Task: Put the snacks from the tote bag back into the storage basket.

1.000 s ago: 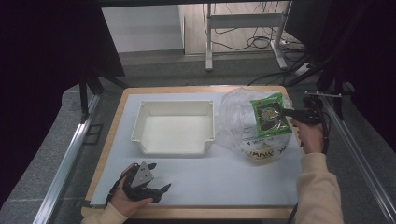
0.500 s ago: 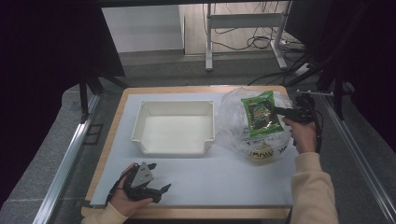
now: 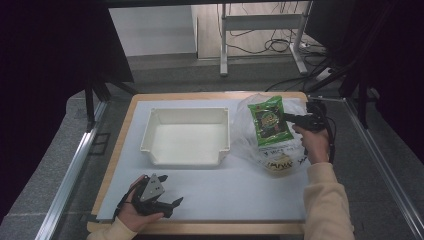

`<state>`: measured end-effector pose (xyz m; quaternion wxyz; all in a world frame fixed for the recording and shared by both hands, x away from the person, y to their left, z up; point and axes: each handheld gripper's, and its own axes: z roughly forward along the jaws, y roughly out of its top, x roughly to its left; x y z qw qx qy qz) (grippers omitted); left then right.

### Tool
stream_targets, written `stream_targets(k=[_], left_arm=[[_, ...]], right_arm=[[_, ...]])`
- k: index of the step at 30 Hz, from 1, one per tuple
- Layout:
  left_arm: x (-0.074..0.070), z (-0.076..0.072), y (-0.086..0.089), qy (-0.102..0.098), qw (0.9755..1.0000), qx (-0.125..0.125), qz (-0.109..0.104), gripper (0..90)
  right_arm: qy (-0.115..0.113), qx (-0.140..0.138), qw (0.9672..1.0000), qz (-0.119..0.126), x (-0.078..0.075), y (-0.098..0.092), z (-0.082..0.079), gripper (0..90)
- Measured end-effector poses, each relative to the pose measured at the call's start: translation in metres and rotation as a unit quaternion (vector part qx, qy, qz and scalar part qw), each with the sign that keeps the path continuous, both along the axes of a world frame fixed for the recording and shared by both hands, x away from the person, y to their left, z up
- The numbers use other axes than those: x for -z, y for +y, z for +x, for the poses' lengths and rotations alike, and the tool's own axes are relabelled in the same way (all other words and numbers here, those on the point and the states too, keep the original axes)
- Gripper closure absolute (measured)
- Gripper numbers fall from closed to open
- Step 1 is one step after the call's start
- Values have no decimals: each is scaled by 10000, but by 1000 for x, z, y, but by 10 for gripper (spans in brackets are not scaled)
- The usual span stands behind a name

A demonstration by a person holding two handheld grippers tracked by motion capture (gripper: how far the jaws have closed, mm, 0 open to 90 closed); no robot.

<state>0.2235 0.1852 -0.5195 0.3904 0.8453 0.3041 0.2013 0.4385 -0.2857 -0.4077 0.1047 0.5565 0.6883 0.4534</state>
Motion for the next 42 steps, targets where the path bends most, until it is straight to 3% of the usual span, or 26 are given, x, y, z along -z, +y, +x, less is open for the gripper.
stream_targets(k=[42], left_arm=[[0, 0, 0, 2, 10000, -1, -10, 126]], right_arm=[[-276, -504, 9981, 238, -13, 49, -1, 900]])
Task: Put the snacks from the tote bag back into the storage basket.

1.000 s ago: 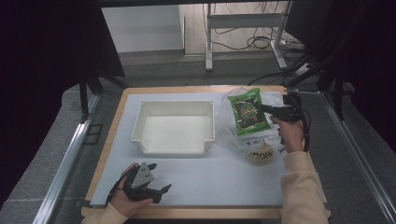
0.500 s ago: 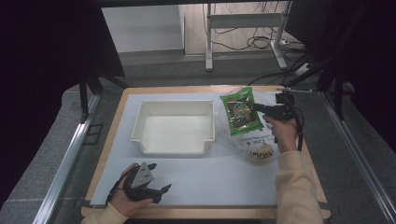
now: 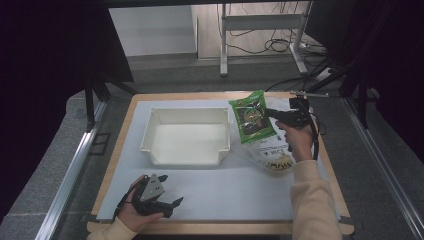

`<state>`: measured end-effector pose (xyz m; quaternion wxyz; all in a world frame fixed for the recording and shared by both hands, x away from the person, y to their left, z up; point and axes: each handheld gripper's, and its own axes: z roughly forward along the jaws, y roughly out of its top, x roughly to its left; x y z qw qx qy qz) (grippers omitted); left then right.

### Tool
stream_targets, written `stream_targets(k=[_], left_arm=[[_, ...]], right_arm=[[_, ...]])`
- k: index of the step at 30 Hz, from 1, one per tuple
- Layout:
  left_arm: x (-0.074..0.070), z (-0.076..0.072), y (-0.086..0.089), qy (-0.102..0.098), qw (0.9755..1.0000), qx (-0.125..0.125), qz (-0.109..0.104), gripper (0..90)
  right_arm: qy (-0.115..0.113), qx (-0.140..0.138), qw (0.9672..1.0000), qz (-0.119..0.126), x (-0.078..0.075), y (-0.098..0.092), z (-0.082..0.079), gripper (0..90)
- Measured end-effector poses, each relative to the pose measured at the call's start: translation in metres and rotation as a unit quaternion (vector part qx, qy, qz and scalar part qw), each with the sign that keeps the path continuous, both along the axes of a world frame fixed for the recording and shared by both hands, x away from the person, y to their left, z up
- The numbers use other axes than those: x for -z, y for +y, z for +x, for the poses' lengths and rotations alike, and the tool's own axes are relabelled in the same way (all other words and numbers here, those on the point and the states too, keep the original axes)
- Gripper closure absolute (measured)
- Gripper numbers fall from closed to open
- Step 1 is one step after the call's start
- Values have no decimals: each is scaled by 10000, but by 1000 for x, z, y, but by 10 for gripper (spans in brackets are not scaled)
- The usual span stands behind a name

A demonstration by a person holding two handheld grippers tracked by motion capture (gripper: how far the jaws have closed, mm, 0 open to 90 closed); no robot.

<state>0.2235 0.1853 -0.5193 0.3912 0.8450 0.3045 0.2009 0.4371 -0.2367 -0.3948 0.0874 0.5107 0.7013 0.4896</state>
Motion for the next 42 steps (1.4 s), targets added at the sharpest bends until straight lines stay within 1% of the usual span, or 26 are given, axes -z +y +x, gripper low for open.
stream_targets(k=[16, 31, 42], left_arm=[[0, 0, 0, 4, 10000, 4, 7, 126], [0, 0, 1, 8, 10000, 13, -18, 126], [0, 0, 1, 9, 10000, 6, -30, 126]], right_arm=[[-65, -238, 9997, 53, -8, 27, 1, 900], [-45, -372, 9993, 95, -7, 53, 4, 900], [-45, -451, 9989, 134, -5, 65, 5, 900]])
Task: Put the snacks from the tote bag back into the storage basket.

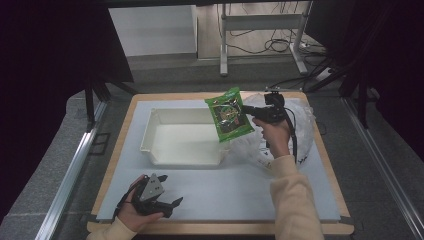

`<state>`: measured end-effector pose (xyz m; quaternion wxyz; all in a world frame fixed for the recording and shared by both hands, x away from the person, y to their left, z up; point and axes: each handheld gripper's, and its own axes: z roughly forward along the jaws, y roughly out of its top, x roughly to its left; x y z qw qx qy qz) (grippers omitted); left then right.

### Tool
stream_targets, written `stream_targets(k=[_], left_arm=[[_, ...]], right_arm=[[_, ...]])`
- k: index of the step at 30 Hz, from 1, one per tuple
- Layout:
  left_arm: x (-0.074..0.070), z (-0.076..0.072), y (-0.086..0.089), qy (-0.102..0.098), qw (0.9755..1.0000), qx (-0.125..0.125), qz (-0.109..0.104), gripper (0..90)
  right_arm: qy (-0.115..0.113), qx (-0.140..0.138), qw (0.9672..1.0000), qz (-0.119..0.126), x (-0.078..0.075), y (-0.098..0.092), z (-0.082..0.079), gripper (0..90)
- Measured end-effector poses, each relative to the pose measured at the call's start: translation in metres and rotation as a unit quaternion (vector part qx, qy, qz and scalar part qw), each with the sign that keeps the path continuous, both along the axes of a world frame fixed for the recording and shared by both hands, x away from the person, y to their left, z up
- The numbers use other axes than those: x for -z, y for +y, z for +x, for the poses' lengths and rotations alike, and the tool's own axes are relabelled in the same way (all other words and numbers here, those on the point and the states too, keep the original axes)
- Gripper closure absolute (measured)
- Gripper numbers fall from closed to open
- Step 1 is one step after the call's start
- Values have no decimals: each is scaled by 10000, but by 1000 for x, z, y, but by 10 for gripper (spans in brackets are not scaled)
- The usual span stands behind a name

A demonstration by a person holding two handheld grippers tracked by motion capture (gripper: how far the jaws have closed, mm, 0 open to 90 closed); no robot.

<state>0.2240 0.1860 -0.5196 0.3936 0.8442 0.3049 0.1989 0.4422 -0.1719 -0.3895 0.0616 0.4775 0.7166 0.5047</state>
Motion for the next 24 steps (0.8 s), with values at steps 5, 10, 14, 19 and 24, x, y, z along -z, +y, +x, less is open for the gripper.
stream_targets(k=[5, 10, 14, 19, 24], left_arm=[[0, 0, 0, -3, 10000, 9, 15, 126], [0, 0, 1, -3, 10000, 9, 13, 126], [-1, 0, 1, -4, 10000, 6, 9, 126], [-1, 0, 1, -9, 10000, 4, -3, 126], [-1, 0, 1, -9, 10000, 2, -18, 126]], right_arm=[[-11, -40, 10000, 6, -1, 7, 0, 900], [-16, -100, 9999, -2, -2, 17, 1, 900], [-5, -137, 9999, -11, -1, 23, 3, 900], [20, -156, 9999, -14, 1, 31, 4, 900], [28, -175, 9998, -22, 2, 36, 5, 900]])
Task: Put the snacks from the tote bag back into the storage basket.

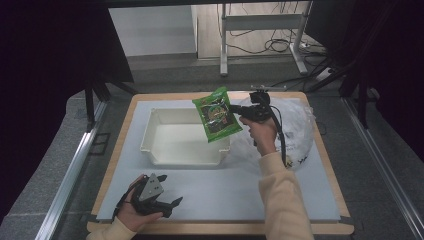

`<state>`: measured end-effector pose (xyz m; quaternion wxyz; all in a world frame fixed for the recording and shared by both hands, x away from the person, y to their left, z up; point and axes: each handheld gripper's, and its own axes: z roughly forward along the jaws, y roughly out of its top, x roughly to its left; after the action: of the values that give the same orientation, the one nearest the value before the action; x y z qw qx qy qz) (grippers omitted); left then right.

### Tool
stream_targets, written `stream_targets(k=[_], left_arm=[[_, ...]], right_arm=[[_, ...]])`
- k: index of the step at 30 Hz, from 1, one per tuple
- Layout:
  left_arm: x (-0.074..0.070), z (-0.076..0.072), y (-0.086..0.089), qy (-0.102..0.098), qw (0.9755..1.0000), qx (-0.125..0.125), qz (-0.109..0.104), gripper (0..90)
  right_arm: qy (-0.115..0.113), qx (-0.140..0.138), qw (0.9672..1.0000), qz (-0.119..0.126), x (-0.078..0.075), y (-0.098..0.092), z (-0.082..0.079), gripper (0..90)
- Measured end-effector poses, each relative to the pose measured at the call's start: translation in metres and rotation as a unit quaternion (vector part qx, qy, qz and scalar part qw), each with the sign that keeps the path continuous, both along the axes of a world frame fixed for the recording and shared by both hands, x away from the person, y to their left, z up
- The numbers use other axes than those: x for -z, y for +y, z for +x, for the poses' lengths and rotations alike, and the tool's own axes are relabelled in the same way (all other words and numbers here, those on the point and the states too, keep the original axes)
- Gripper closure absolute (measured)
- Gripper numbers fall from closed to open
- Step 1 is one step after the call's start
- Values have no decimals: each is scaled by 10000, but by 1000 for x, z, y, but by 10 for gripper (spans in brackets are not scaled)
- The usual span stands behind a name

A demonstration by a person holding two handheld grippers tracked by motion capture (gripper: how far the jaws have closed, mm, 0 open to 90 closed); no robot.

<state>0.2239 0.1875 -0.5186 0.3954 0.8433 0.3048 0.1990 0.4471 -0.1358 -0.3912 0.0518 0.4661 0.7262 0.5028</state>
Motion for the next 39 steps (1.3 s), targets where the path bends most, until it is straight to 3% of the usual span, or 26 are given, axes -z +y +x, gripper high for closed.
stream_targets(k=[39], left_arm=[[-2, 0, 2, -18, 10000, -5, -55, 125]], right_arm=[[216, -74, 9997, 7, 17, 47, 7, 900]])
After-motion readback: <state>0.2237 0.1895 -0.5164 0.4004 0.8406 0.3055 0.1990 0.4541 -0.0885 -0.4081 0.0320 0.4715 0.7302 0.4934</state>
